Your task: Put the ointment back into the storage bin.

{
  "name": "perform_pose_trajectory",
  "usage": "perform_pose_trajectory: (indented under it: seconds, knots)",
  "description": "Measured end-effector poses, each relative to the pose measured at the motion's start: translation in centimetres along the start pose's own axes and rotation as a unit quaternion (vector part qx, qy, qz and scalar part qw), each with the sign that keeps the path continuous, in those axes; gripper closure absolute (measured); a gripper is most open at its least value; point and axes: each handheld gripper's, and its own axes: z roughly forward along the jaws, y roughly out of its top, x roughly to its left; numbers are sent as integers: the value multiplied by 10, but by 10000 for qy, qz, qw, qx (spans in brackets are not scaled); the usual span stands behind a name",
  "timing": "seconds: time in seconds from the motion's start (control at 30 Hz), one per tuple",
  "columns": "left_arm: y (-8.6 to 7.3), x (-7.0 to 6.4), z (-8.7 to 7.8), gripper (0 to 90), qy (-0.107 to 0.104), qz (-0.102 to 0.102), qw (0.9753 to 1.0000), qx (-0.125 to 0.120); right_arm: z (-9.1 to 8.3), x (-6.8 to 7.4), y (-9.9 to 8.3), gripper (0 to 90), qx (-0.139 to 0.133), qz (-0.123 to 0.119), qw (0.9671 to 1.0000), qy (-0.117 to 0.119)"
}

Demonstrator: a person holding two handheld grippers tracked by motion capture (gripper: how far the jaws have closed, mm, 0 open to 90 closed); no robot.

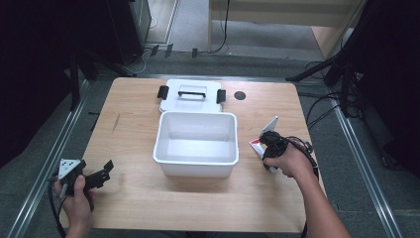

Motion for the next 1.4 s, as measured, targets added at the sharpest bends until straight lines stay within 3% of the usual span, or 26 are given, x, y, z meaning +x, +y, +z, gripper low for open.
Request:
perform_pose_trajectory:
  seconds: [0.13,0.2,0.33,0.5,0.63,0.87,1.0,1.4]
  knots:
    - [0,0,0,0,-4,2,10000,-2,2,0,1,689,23,-5,10000,9]
    - [0,0,0,0,-7,-1,10000,-6,1,-1,3,610,-68,66,10000,18]
    - [0,0,0,0,-8,-1,10000,-3,-1,-3,9,559,-279,146,9995,-23]
    - [0,0,0,0,-11,-1,10000,0,2,-2,18,607,-419,67,9991,11]
    - [0,0,0,0,-12,0,10000,2,2,3,21,693,-451,44,9989,-90]
    - [0,0,0,0,-13,-6,10000,-1,-1,8,19,713,-456,-166,9986,-227]
    - [0,0,0,0,-5,-1,10000,-2,-24,5,17,714,-693,-143,9975,8]
    - [0,-1,0,0,9,6,10000,-11,-103,17,21,713,-1016,-514,9935,51]
